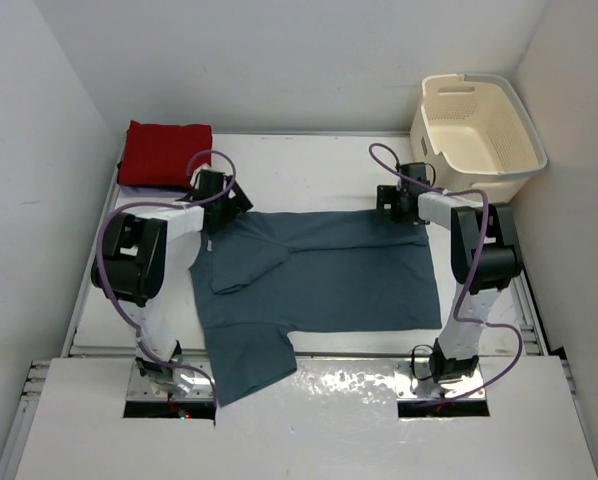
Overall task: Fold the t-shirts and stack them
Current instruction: Fold the flattened tshirt in 1/3 of the way
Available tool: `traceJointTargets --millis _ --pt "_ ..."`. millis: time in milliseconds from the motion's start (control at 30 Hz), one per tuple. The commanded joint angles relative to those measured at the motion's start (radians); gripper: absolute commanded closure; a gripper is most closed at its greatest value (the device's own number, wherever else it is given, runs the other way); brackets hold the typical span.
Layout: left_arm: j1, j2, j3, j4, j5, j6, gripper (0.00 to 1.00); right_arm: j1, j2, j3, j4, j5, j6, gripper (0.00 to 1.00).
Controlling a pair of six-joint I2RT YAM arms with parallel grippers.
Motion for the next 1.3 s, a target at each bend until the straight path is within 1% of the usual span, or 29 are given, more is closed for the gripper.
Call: traceJointTargets --millis 0,167,300,467,667,800,833,933,1033,1133,1267 --pt "0.022 -0.003 0.021 -0.064 -0.151 -0.015 0.01 -0.008 0.028 0.05 -0.021 0.056 -0.005 0.01" --pt "0.039 -0.034 -0.054 -0.11 -0.211 -0.057 0.01 -0.018 0.051 0.056 -0.052 0.076 0.021 0.01" --pt "0.05 -0.028 -0.083 -0.101 -0.222 -0.093 0.0 -0.026 0.06 0.059 -0.073 0.083 0.041 0.01" --pt "0.053 0.061 0.007 -0.084 -0.184 -0.084 0.0 -0.037 0.085 0.092 -0.09 0.048 0.047 0.01" --pt "0.059 0.207 0.17 -0.088 -0.178 -0.08 0.0 -0.054 0.168 0.237 -0.114 0.05 0.049 0.01" --pt "0.062 0.273 0.327 -0.152 -0.179 -0.06 0.0 -0.06 0.198 0.312 -0.134 0.028 0.027 0.01" --pt "0.062 0.278 0.342 -0.156 -0.179 -0.054 0.0 -0.06 0.194 0.319 -0.131 0.012 0.012 0.01" --pt "0.062 0.247 0.342 -0.136 -0.149 -0.023 0.0 -0.058 0.156 0.325 -0.121 -0.005 -0.02 0.01" --pt "0.061 0.178 0.325 -0.127 -0.103 0.003 0.0 -0.054 0.096 0.323 -0.125 -0.039 -0.049 0.01" --pt "0.056 0.062 0.317 -0.141 -0.087 0.049 0.0 -0.031 0.016 0.31 -0.131 -0.065 -0.083 0.01" --pt "0.015 -0.06 0.285 -0.174 -0.104 0.095 0.0 0.021 -0.09 0.265 -0.164 -0.061 -0.114 0.01"
